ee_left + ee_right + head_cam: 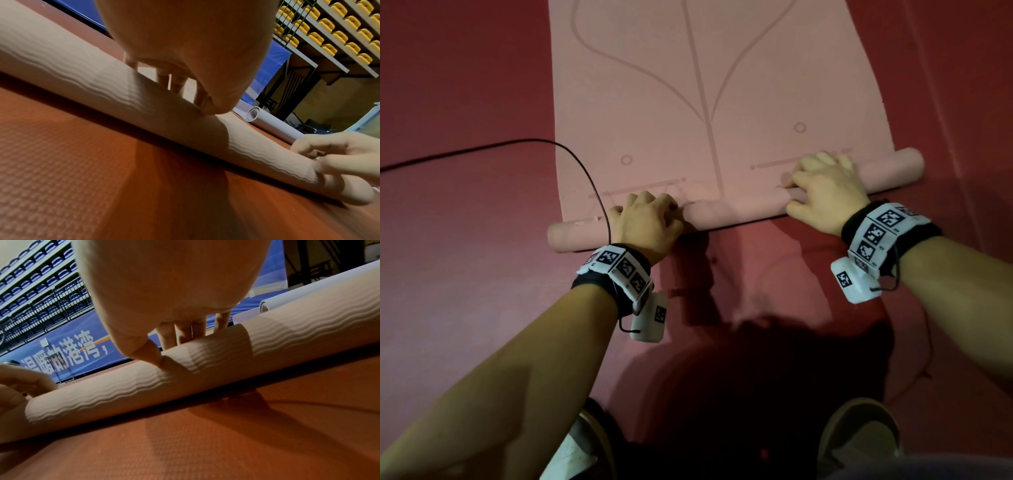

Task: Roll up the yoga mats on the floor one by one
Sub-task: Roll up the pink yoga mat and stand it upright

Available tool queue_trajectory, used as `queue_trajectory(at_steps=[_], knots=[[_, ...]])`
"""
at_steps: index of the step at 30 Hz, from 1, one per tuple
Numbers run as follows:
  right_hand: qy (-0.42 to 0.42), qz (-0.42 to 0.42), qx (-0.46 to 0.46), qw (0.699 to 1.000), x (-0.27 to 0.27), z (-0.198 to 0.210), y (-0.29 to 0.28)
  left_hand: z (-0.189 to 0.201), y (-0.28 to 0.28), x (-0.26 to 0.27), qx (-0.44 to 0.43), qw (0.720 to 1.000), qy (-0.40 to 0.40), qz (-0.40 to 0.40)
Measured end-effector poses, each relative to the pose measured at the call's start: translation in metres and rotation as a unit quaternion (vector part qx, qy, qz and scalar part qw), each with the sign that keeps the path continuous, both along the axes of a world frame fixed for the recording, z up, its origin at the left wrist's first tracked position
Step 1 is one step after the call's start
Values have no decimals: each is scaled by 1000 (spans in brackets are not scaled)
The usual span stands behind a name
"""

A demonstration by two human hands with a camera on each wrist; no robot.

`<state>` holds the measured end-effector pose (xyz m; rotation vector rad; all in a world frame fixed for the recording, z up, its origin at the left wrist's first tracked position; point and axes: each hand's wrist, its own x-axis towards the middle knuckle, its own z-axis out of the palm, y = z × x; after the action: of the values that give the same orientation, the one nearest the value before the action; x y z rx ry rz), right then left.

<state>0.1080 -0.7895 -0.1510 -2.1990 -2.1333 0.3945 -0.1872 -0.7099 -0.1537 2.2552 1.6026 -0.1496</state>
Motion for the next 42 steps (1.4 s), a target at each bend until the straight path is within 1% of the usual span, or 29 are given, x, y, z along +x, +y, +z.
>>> queue_trajectory(at_steps=[3, 7, 9, 11, 16, 19, 24, 30, 33, 38, 42], knots=[[-9, -1, -32, 999, 1, 4, 6, -1, -2, 2, 50, 999, 2, -12], [-12, -20, -34, 999, -1, 6, 9, 2, -8, 4, 67, 997, 24, -30], [-9, -21, -22, 999, -2, 5, 8, 4, -7, 1, 55, 997, 36, -50], [-23, -15, -17, 999, -3, 3, 7, 4, -6, 0, 38, 997, 45, -59], [-18, -30, 39, 999, -5, -4, 1, 6, 0, 2, 46, 998, 33, -35], [-51, -18, 71, 996, -6, -3, -3, 7, 3, 3, 48, 998, 34, -34], [-59, -6, 31, 998, -5, -3, -4, 8, 9, 4, 27, 999, 37, -26], [-42, -11, 21, 999, -5, 1, 7, 5, 14, 7, 20, 1000, 9, -6], [-24, -19, 27, 999, -4, 0, 11, -1, 18, 5, 39, 999, -26, 1], [-22, -16, 44, 999, -1, -7, 15, -3, 17, 8, 108, 994, -22, 1], [-29, -15, 95, 995, 1, -13, 16, -5, 18, 12, 127, 991, -36, 9]])
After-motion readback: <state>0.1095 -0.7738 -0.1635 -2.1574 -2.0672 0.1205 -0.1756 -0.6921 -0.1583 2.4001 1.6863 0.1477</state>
